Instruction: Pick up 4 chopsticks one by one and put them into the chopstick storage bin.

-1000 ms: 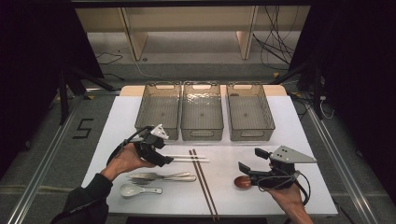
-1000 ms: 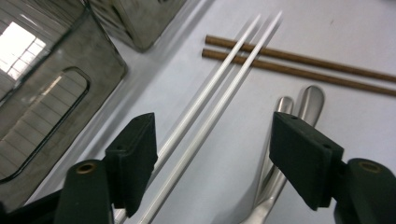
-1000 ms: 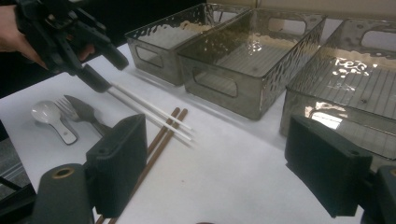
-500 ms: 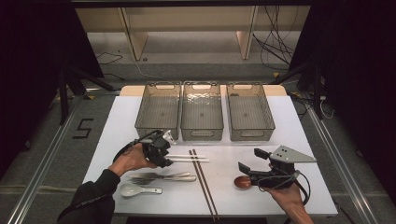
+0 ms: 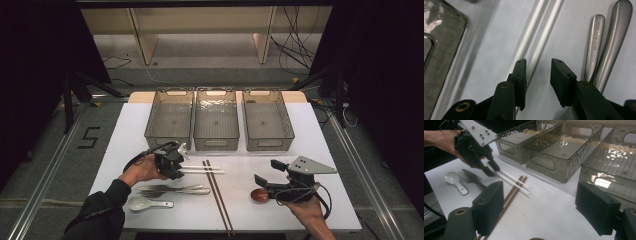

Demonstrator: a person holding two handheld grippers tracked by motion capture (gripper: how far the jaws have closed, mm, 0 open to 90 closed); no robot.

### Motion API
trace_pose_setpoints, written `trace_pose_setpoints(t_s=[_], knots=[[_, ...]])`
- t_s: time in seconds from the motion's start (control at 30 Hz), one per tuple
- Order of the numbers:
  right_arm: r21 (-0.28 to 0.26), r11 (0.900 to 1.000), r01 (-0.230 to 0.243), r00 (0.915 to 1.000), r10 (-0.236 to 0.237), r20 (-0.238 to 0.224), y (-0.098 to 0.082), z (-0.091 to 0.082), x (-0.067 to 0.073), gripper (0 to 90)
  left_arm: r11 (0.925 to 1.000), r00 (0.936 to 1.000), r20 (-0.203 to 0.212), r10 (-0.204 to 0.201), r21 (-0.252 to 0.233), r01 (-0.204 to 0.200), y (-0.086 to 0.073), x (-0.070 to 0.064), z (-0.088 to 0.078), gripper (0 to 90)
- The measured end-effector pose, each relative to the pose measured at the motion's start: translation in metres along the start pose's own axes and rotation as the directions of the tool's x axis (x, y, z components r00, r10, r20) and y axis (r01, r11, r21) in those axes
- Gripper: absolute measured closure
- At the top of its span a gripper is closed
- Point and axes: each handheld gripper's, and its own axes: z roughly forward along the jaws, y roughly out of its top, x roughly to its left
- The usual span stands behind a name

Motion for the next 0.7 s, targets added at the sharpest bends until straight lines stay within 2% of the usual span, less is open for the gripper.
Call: trace_pose_setpoints(t_s=[0.03,0.13,0.43,0.47,0.63,0.67,0.7], knots=[[0.0,1.0,0.0,1.0,0.0,-0.001,-0.0001,0.0001,-0.0001,24.5,1.0,1.0,0.002,-0.001,-0.005,0.001,0.0004,-0.0001,0.0012,65.2],[0.001,1.0,-0.003,1.0,0.003,-0.003,-0.0002,0.0003,-0.0004,24.7,0.9995,0.9998,0.001,0.022,0.023,-0.022,0.0013,0.0013,0.0029,66.7],[0.001,1.0,-0.002,1.0,0.002,-0.009,-0.0002,0.0004,-0.0003,25.2,0.9971,0.9986,0.009,0.051,0.056,-0.052,0.0022,0.0001,0.0082,71.7],[0.002,1.0,-0.003,1.0,0.003,-0.008,-0.0002,0.0004,-0.0002,25.2,0.9949,0.9974,0.011,0.071,0.071,-0.072,0.0027,-0.0004,0.0076,72.1],[0.006,1.0,0.0,0.9999,0.0,-0.011,-0.0002,0.001,0.0,25.4,0.9925,0.9957,0.009,0.092,0.079,-0.093,0.0039,-0.0033,0.0078,75.5],[0.006,1.0,0.001,0.9999,-0.001,-0.011,-0.0002,0.001,0.0001,25.4,0.9884,0.9924,0.013,0.122,0.089,-0.123,0.0043,-0.0046,0.0077,77.0],[0.006,1.0,0.001,0.9999,0.0,-0.011,-0.0002,0.001,0.0001,25.5,0.9874,0.9915,0.013,0.129,0.09,-0.13,0.0046,-0.0051,0.0077,77.8]])
